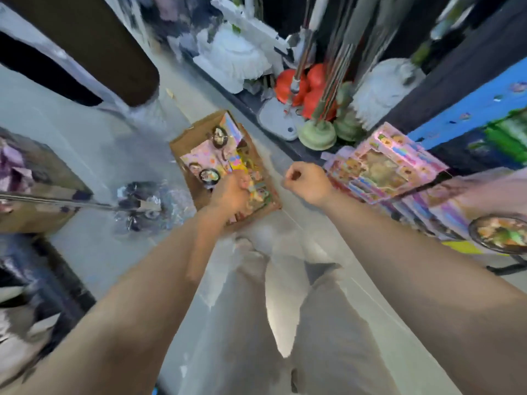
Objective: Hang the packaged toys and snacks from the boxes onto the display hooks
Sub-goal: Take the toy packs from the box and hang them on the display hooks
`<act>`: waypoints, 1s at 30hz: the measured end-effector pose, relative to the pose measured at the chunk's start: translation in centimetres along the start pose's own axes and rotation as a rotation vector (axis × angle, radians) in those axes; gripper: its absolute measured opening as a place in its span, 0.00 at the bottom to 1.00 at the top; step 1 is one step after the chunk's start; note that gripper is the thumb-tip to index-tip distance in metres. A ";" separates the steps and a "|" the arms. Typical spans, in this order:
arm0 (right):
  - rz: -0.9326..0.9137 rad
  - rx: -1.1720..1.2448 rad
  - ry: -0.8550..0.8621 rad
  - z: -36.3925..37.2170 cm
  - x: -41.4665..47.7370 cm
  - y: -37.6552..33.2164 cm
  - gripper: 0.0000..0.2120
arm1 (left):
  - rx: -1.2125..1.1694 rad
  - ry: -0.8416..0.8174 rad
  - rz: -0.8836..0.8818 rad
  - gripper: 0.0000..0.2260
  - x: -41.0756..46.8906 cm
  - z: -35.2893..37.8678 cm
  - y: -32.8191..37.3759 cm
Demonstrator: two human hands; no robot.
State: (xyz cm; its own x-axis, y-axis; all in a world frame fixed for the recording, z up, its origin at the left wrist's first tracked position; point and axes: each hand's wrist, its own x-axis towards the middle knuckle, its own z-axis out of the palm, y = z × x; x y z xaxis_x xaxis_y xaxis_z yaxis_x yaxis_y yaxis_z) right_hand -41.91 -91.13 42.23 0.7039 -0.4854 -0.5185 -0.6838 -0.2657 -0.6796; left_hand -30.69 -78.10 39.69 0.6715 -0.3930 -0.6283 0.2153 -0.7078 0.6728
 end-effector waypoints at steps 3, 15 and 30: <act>0.044 -0.059 -0.116 4.5 3.5 -1.9 0.09 | 0.150 -0.024 -0.087 0.16 3.0 -5.3 -3.7; 0.351 -0.263 -0.341 17.1 22.5 -1.5 0.11 | 0.553 0.057 -0.085 0.13 21.8 -12.0 -12.4; 0.622 0.997 0.186 26.1 37.6 5.0 0.18 | 0.992 0.055 0.039 0.36 37.1 -8.0 -21.7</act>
State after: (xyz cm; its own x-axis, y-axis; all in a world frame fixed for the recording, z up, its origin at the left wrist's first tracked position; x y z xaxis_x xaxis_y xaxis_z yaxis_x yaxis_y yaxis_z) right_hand -13.84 -88.97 5.78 0.2090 -0.4373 -0.8747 -0.3888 0.7836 -0.4847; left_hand -4.79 -72.61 4.94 0.7025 -0.4166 -0.5770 -0.4814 -0.8753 0.0459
